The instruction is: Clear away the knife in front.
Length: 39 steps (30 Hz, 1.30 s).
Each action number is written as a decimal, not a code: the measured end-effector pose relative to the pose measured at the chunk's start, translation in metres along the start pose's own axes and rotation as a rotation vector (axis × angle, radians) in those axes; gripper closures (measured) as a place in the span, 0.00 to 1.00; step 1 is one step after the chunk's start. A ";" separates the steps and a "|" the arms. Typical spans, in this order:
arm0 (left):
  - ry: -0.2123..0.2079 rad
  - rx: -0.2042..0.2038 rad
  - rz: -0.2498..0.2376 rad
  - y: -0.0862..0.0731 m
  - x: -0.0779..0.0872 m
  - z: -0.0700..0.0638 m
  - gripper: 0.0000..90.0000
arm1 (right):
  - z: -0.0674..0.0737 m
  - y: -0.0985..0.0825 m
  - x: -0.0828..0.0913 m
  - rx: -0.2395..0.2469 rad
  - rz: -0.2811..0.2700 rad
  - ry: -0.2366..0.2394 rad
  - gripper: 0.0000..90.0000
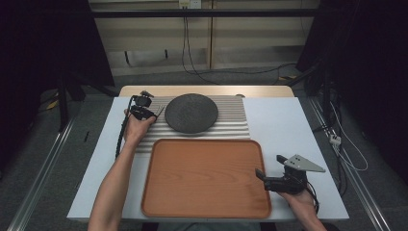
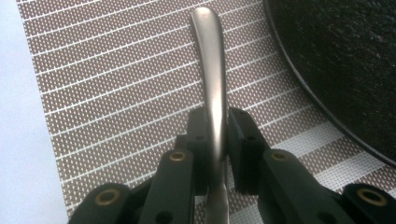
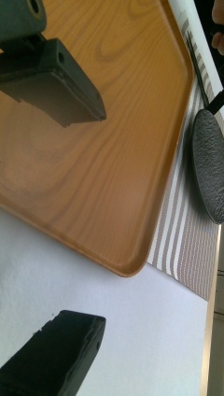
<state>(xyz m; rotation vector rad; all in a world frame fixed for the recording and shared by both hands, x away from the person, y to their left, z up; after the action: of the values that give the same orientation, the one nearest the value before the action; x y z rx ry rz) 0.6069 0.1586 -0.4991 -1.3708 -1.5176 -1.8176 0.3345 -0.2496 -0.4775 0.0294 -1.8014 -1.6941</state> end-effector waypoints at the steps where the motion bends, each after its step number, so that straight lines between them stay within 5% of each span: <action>1: -0.005 0.013 0.000 0.000 0.000 0.000 0.89 | 0.000 0.000 0.000 -0.001 0.000 0.000 0.03; 13: -0.003 0.044 -0.012 -0.001 0.006 0.005 0.89 | 0.000 0.000 -0.001 -0.002 0.003 -0.001 0.03; 27: -0.016 -0.005 -0.041 0.002 0.026 0.003 0.89 | 0.000 0.000 -0.001 -0.001 0.002 -0.001 0.03; 39: -0.036 -0.053 -0.088 0.007 0.042 -0.015 0.89 | 0.000 0.000 0.000 0.003 -0.001 -0.001 0.03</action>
<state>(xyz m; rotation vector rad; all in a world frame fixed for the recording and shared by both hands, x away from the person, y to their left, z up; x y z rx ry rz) 0.5880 0.1537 -0.4580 -1.3882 -1.5812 -1.9082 0.3341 -0.2494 -0.4770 0.0302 -1.8046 -1.6925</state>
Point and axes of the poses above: each handheld gripper's, and its own axes: x roughly backward along the jaws, y roughly out of its top, z roughly to its left, the point moved 7 cm from there along -x, roughly forward along the jaws, and after that the axes turned 3 degrees about x, right-handed, at the moved point
